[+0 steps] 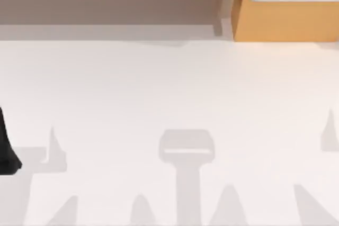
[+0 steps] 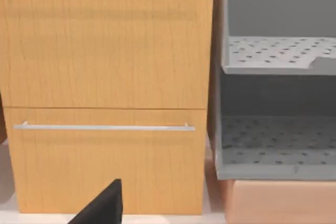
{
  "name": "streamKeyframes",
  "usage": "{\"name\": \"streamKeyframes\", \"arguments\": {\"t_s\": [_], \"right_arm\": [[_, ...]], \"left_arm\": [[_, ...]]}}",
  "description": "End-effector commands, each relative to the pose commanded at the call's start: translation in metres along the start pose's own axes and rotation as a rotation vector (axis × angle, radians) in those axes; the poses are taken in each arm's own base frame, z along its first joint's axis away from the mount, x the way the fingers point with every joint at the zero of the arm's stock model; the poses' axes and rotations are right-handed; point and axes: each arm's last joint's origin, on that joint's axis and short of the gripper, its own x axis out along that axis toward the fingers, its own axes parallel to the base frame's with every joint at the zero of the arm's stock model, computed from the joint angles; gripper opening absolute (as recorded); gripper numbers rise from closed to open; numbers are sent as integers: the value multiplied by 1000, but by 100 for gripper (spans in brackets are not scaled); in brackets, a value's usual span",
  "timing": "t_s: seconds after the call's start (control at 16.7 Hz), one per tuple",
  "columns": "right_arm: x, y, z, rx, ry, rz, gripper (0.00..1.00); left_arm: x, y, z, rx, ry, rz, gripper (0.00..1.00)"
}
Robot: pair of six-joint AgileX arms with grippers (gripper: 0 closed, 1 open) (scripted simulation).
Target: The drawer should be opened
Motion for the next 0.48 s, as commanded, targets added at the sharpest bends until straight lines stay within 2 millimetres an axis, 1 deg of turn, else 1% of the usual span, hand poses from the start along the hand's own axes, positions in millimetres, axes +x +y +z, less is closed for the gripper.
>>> {"name": "streamKeyframes", "arguments": {"t_s": [0.12,0.24,0.48], "right_arm": [[14,-15,9,1,8,5,100],[29,-34,15,3,17,9,100],[52,-79,14,13,36,14,100]], "left_arm": [[0,0,0,0,0,0,100],[0,0,0,0,0,0,100],[0,0,0,0,0,0,100]]}}
